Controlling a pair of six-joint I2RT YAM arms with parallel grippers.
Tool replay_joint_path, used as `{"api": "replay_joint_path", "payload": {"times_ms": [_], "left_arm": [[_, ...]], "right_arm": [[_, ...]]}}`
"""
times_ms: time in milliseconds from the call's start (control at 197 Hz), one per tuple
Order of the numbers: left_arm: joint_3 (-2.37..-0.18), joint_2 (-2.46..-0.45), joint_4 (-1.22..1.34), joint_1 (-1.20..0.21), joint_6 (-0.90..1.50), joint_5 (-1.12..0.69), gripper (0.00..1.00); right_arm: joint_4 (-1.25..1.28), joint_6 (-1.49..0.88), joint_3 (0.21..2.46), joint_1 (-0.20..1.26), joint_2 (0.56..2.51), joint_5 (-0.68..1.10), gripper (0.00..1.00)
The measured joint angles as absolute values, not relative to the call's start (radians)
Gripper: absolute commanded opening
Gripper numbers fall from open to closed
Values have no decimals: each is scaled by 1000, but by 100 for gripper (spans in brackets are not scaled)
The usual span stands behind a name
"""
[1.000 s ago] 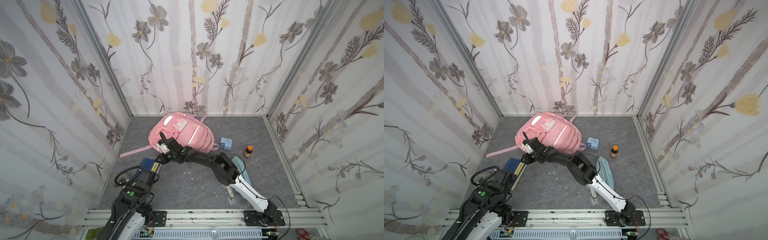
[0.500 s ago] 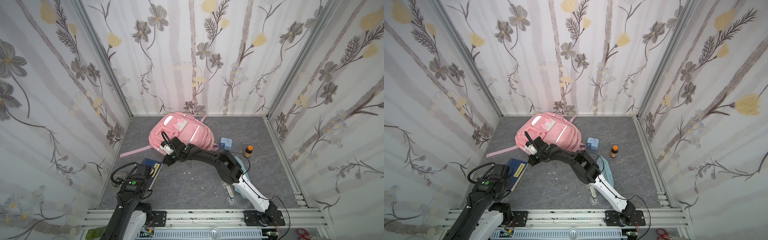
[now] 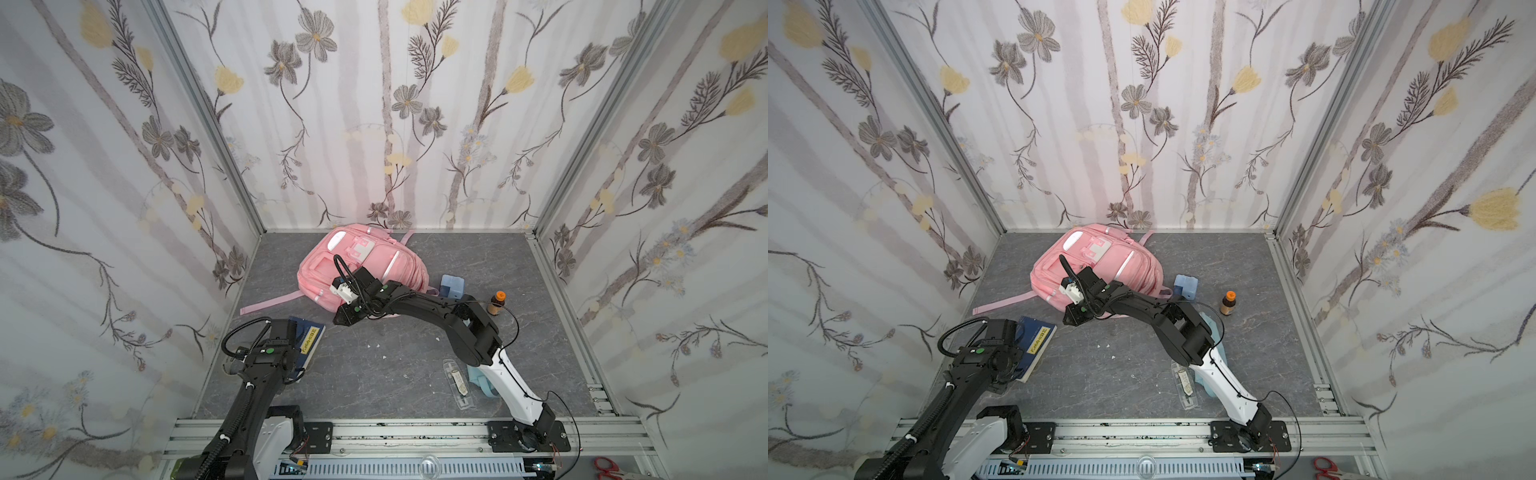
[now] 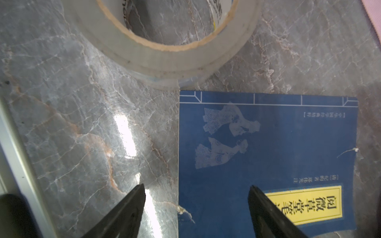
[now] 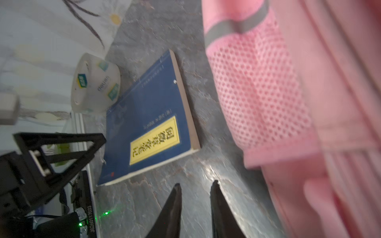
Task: Pack books, pencil case, and school supplies into a backpack
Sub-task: Pick up the book from the middle-left of the table.
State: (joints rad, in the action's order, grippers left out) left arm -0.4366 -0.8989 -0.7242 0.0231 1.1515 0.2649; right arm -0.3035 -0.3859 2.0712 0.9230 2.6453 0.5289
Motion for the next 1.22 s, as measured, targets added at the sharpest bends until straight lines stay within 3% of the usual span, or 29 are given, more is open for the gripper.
{"api": "replay_joint_path", "payload": {"times_ms": [107,341,646,1073,1220], "left_arm": [[-408,-910,-682,28,1127,241,81],[-359,-907,-623,35,1045,196,80],[-339,-879,-607,38,989,198,75],[-333,-851,-608,39,962,195,73],[-358,-842,-599,37,960,154,73]], "right_arm": [[-288,-421,2194,929,2733,552,41],[-144,-509,2226,950,2849,658,41],[-100,-485,2207,966,2867,757,26],[-164,-445,1874,942,2648,801,0],[-159,-469,1691,922,2492,786,0]]}}
